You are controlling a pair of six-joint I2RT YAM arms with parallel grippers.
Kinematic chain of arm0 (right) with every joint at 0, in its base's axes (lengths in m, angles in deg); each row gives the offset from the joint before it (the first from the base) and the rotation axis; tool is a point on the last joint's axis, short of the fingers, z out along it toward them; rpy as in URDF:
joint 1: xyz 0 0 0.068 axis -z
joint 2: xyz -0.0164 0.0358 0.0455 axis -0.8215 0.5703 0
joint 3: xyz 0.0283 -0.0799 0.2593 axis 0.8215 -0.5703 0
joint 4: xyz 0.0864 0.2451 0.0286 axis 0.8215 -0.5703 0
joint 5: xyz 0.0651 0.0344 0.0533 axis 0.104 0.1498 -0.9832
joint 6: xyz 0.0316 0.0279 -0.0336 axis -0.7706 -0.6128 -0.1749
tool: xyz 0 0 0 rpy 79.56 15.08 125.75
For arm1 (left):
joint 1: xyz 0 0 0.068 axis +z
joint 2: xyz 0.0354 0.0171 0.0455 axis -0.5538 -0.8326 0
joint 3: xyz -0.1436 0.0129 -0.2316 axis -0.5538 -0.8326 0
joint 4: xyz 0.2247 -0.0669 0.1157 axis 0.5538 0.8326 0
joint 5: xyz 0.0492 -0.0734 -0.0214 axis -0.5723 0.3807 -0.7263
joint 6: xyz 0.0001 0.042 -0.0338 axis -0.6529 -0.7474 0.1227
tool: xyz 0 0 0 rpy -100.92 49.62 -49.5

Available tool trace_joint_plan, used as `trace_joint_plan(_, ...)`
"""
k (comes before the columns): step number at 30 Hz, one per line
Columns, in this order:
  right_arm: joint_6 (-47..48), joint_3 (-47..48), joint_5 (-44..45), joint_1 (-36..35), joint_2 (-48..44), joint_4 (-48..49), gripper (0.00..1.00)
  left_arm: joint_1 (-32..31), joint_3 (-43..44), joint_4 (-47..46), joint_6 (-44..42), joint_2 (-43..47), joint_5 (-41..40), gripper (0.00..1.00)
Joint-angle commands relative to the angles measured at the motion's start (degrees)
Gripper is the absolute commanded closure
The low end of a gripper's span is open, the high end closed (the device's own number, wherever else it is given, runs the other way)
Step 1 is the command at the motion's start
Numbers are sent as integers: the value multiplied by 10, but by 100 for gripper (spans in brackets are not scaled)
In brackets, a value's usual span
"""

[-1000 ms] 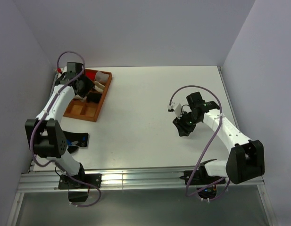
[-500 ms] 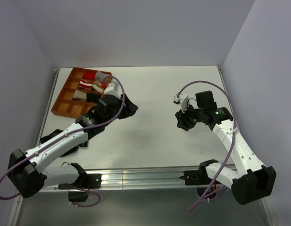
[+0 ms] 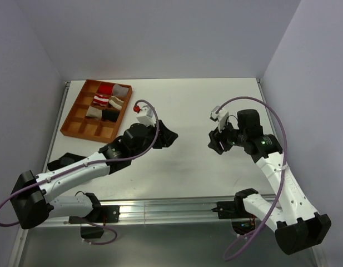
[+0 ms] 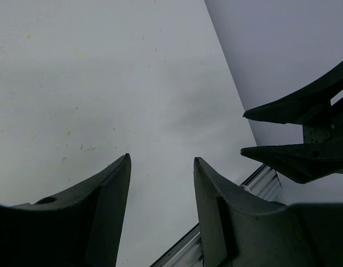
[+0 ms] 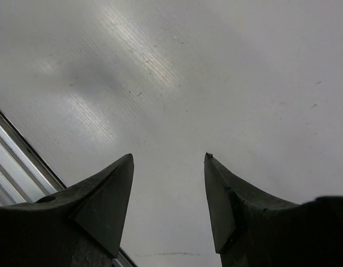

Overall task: Roll the socks
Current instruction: Reset both arms

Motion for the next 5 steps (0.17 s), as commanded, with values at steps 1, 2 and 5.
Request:
trace_joint_plan(1, -15, -6, 5, 4, -13, 30, 39, -4, 5, -31, -14, 9, 5, 46)
trace_joint_plan(2, -15, -7, 5, 4, -13, 31, 39, -4, 4, -28, -14, 11, 5, 46)
trace_joint_plan(5, -18, -10, 5, 4, -13, 36, 35, -4, 11, -15, -18, 14, 6, 46)
